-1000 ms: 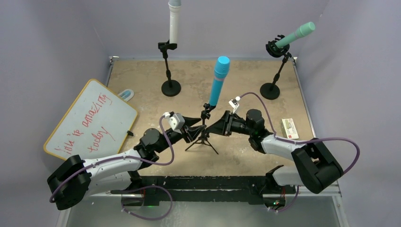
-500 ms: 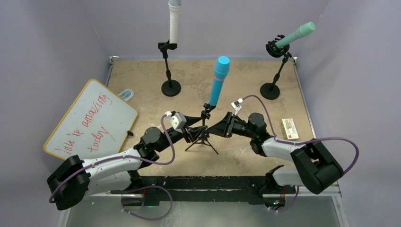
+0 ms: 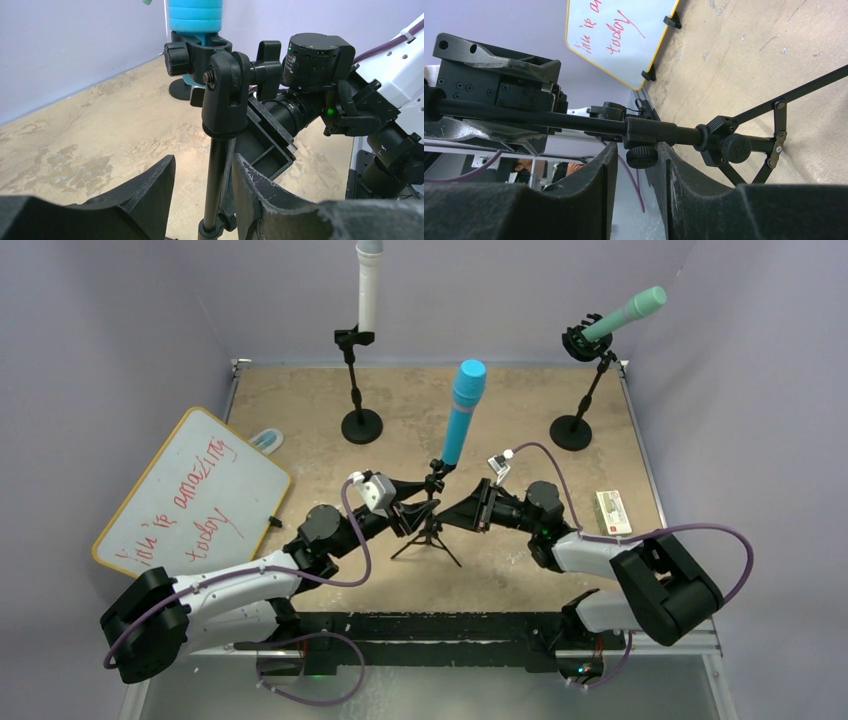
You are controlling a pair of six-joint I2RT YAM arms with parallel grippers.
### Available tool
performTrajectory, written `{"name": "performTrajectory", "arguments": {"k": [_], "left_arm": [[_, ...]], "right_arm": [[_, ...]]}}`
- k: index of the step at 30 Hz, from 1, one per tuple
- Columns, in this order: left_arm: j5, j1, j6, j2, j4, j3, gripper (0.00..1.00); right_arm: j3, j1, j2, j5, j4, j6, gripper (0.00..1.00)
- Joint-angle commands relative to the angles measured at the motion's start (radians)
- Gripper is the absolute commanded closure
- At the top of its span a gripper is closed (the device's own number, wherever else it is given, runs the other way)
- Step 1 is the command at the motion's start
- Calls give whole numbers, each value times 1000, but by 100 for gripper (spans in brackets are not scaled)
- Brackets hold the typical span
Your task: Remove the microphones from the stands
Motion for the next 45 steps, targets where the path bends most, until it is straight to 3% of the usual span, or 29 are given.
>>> {"name": "performTrajectory", "arguments": {"k": [1,7,12,15,18,21,28,32,34,36,39,45], "left_arm": [[-1,-3,22,3,7,37,59],[3,-3,27,5,-23,46,80],[-3,-3,25,4,-48,47,93],[-31,-4,19,-2,-43,35,98],[-58,-3,11,-6,-30,22,100],[-78,-3,4,-5,-29,21,100],[-130,-3,-12,9,-21,33,100],[-152,-3,-12,18,-13,34,100],[-155,-3,-7,20,-14,34,100],[-157,-3,-4,17,-16,33,100],[-159,-3,-5,11,-14,28,100],[-153,-3,-3,13,-20,32,100]], "right_arm": [[13,18,15,-44,58,-4,63],[24,34,29,-43,61,-13,83],[25,36,2,-25,31,-88,88],[68,40,-35,14,-132,-258,89],[143,51,-100,95,-354,-490,90],[179,54,-134,134,-462,-652,89],[208,60,-144,201,-571,-799,87],[200,62,-183,260,-582,-735,78],[175,60,-211,248,-554,-619,69],[124,60,-244,244,-473,-472,51],[57,60,-244,241,-351,-264,40],[9,59,-175,187,-125,-65,36]]}}
